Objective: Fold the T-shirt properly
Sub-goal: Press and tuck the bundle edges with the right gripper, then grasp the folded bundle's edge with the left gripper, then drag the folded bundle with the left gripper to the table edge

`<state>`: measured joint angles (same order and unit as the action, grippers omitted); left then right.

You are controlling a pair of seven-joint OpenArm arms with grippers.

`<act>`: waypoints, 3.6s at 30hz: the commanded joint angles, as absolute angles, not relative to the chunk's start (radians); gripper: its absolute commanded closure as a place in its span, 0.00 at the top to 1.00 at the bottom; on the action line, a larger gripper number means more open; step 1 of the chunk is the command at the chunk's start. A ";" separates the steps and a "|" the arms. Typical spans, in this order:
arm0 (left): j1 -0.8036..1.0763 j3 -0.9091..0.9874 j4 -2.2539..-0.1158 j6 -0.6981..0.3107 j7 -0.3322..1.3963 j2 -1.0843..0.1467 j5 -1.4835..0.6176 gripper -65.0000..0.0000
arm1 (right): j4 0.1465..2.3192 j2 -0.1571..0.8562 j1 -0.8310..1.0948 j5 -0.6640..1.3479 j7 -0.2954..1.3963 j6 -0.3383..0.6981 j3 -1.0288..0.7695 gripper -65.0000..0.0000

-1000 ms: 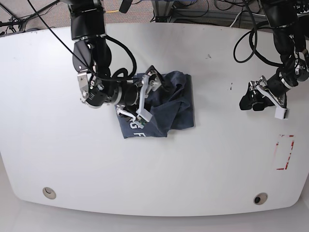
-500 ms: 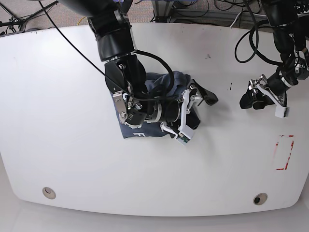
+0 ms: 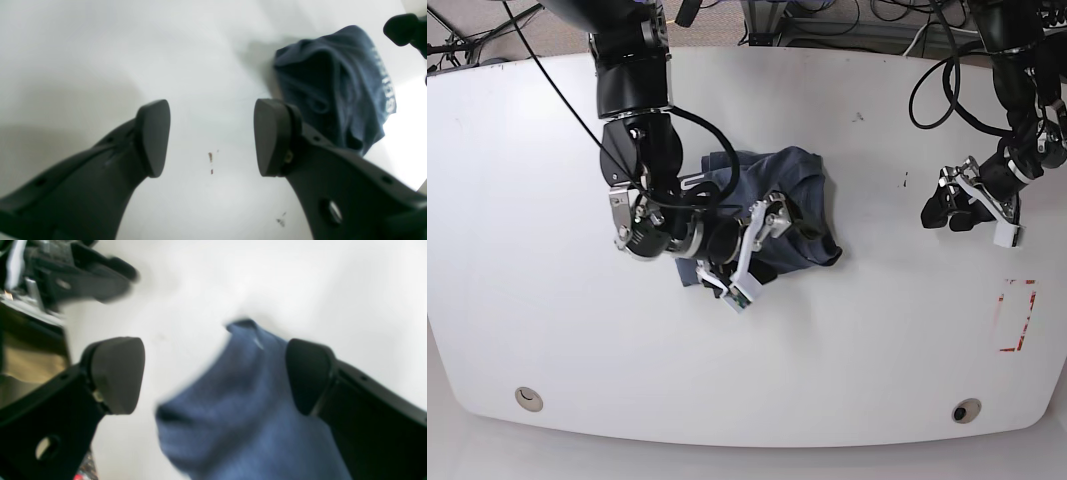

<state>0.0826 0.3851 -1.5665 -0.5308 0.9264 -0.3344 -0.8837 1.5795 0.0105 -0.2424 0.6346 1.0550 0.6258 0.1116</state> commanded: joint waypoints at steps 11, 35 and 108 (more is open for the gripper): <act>0.062 0.067 -1.764 -0.539 0.898 -0.311 -0.789 0.57 | 1.641 0.185 -0.219 0.653 1.035 0.638 -0.079 0.80; 0.056 -0.097 -1.762 -0.542 0.898 0.090 -0.130 0.18 | 1.280 0.205 -0.363 0.383 0.679 0.638 0.116 0.12; -0.076 -0.321 -1.560 0.094 0.464 0.027 -0.019 0.66 | 1.865 0.127 0.084 0.251 0.924 0.657 -0.286 0.04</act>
<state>-0.0570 -0.3058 -1.5784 0.0662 0.4957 -0.0113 -0.0574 1.8481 0.1196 0.0975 0.2394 0.9451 0.6456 -0.2710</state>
